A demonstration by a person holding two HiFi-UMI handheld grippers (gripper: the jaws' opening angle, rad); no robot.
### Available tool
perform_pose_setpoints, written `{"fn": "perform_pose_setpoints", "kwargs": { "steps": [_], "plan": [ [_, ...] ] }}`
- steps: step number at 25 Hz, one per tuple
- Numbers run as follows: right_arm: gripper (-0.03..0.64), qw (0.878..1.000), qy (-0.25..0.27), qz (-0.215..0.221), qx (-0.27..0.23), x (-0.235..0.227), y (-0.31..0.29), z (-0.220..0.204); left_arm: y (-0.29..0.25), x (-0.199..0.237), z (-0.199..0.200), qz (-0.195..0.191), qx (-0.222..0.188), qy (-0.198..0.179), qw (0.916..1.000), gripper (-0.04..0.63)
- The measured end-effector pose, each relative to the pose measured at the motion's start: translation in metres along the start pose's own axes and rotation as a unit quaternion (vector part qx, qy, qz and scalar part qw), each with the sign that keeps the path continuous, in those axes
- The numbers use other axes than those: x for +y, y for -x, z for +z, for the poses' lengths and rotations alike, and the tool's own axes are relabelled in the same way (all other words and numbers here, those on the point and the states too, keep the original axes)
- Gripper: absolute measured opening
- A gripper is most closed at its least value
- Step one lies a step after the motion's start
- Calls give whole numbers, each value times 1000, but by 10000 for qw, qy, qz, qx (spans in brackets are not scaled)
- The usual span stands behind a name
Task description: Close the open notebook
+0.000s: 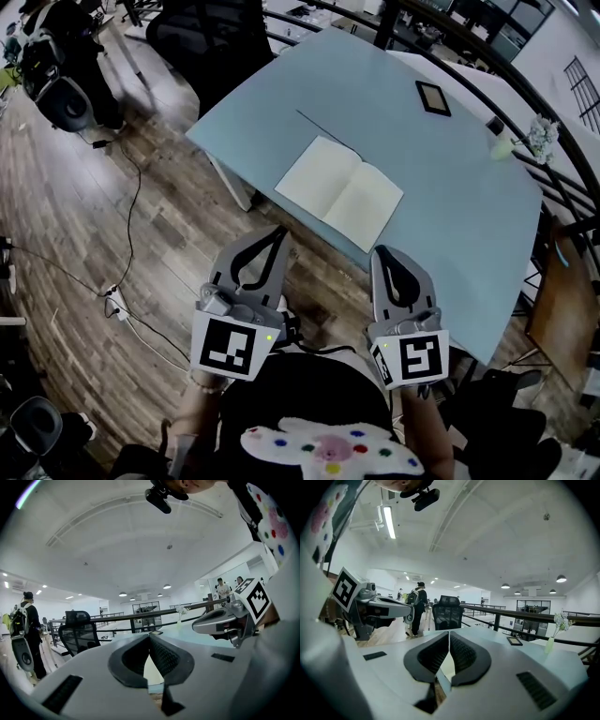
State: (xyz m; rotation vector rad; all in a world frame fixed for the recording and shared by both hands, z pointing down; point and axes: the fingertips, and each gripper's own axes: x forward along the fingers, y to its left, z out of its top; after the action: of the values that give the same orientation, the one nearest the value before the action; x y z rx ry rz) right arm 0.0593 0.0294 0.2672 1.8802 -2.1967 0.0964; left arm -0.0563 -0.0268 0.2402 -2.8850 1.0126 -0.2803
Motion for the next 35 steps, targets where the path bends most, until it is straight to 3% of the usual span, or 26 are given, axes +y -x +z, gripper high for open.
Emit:
{"fn": "perform_pose_setpoints", "kwargs": {
  "steps": [20, 32, 35],
  "plan": [
    [35, 9969, -82, -748, 220, 2, -61, 12, -38, 58, -19, -788, 45, -193, 9967, 17],
    [35, 9946, -218, -929, 410, -13, -65, 1, -64, 50, -35, -1093, 259, -277, 9933, 18],
    [35, 9942, -279, -933, 467, -21, -63, -4, -71, 40, -41, -1156, 436, -551, 9908, 18]
  ]
}}
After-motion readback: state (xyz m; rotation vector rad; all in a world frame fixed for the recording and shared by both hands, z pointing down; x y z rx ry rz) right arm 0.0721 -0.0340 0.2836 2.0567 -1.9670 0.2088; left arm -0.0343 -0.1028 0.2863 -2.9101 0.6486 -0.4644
